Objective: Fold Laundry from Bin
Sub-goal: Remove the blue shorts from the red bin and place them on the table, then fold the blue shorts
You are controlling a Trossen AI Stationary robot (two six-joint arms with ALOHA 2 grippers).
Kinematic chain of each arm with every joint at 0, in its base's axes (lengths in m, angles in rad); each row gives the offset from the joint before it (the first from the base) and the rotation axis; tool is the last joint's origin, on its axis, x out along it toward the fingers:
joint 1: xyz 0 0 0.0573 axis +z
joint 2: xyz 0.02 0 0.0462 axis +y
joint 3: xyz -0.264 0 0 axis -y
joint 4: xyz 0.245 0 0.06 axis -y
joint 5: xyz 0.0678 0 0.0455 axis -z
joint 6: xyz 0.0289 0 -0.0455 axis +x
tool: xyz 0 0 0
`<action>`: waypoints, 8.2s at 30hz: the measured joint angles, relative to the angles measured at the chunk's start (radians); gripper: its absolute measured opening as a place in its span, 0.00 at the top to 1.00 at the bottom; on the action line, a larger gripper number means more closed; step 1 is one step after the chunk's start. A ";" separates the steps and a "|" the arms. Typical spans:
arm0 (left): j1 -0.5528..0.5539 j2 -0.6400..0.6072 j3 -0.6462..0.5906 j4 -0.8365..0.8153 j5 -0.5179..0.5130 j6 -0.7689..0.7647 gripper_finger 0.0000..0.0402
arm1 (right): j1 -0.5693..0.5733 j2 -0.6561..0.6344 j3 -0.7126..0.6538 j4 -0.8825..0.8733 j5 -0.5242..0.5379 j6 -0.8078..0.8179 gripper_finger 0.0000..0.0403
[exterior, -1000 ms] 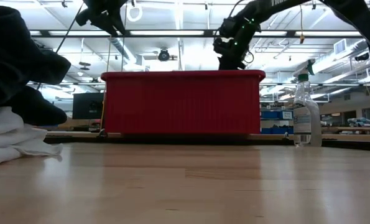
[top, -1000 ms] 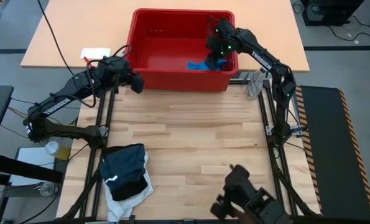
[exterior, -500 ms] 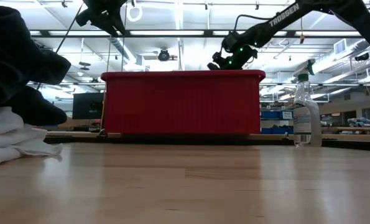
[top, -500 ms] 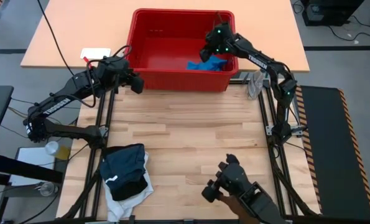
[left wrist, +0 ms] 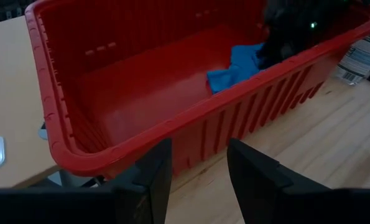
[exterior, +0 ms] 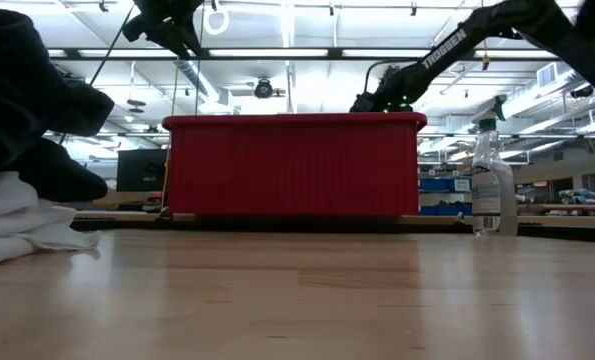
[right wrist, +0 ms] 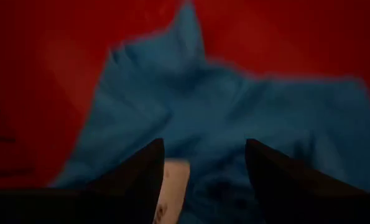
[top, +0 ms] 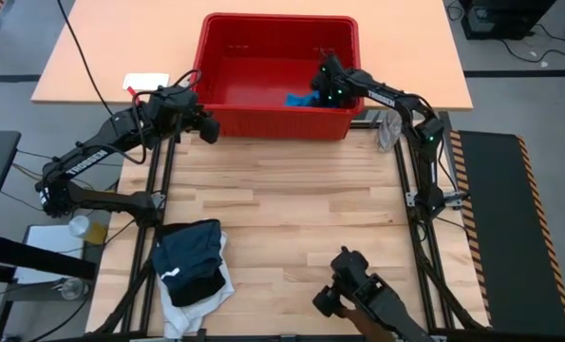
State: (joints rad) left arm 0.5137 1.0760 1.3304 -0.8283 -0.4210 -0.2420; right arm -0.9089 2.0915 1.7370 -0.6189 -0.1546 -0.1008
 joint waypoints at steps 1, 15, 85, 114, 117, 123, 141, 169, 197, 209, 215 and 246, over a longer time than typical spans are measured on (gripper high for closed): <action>0.000 0.000 0.000 0.000 0.000 0.000 0.61 | 0.000 0.005 -0.001 -0.030 0.000 0.000 0.43; -0.001 0.000 0.000 0.000 0.000 0.014 0.61 | -0.001 0.050 -0.005 -0.210 0.036 -0.063 0.89; 0.000 0.000 0.000 -0.047 0.230 0.113 0.61 | 0.233 -0.097 0.190 -0.459 -0.070 -0.318 0.56; 0.224 0.536 -0.034 0.271 0.143 0.421 0.61 | 0.299 -0.268 0.189 -0.587 -0.172 -0.266 0.60; 0.254 0.560 -0.033 0.312 0.136 0.426 0.61 | 0.297 -0.260 0.183 -0.581 -0.251 -0.274 0.60; 0.221 0.490 -0.035 0.278 0.425 0.427 0.61 | 0.296 -0.257 0.072 -0.582 -0.310 -0.262 0.60; 0.012 0.675 -0.035 0.440 0.847 0.537 0.61 | 0.467 -0.555 -0.318 -0.320 -0.090 0.300 0.65; -0.037 0.905 -0.034 0.804 0.847 0.305 0.85 | 0.838 -0.746 -0.466 -0.319 0.275 0.583 0.65; -0.049 0.394 -0.034 0.306 0.780 0.296 0.98 | 0.492 -0.738 -0.471 -0.071 0.000 0.080 0.31; -0.102 0.387 -0.034 0.299 0.868 0.384 0.98 | 0.468 -0.612 -0.698 0.182 -0.201 0.085 0.21; -0.168 0.389 -0.034 0.257 0.876 0.549 0.98 | 0.475 -0.603 -0.691 0.215 -0.204 0.000 0.27; -0.496 0.417 -0.127 0.126 0.332 0.996 0.98 | 0.546 -0.225 -0.687 0.673 -0.365 -0.047 0.39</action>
State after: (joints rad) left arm 0.0173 1.4933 1.2030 -0.7022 -0.0892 0.7544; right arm -0.3632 1.8663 1.0505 0.0541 -0.5194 -0.1477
